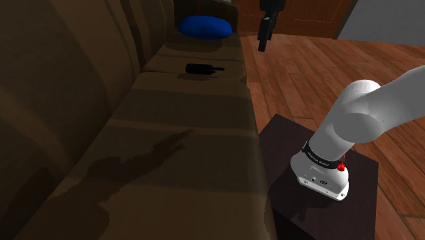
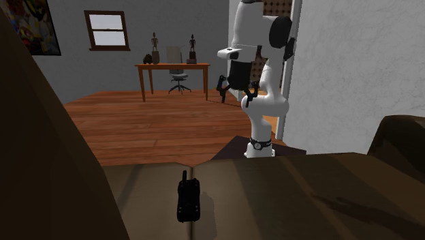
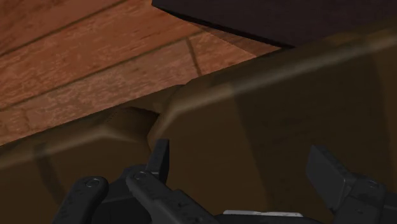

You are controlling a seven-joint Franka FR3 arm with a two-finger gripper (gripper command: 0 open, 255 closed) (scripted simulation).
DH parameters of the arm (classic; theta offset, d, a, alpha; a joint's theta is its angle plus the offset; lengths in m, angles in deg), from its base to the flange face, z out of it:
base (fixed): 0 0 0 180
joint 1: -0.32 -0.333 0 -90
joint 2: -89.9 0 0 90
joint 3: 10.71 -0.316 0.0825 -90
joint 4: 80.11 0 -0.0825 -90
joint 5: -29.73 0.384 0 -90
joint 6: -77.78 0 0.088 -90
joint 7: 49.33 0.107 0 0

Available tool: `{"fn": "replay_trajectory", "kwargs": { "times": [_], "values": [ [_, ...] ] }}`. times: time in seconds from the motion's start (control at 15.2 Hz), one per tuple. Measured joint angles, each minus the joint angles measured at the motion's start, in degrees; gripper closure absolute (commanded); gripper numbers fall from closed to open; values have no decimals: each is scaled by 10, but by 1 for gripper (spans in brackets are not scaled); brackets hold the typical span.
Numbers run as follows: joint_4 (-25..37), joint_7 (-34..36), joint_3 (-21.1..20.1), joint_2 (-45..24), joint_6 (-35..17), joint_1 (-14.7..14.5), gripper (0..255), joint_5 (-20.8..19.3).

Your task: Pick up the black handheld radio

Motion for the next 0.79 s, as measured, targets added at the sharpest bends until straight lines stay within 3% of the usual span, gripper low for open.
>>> {"fn": "replay_trajectory", "kwargs": {
  "times": [0.79],
  "values": [
    [91, -128, 53, -245, -168, -14, 0, -1]
  ]
}}
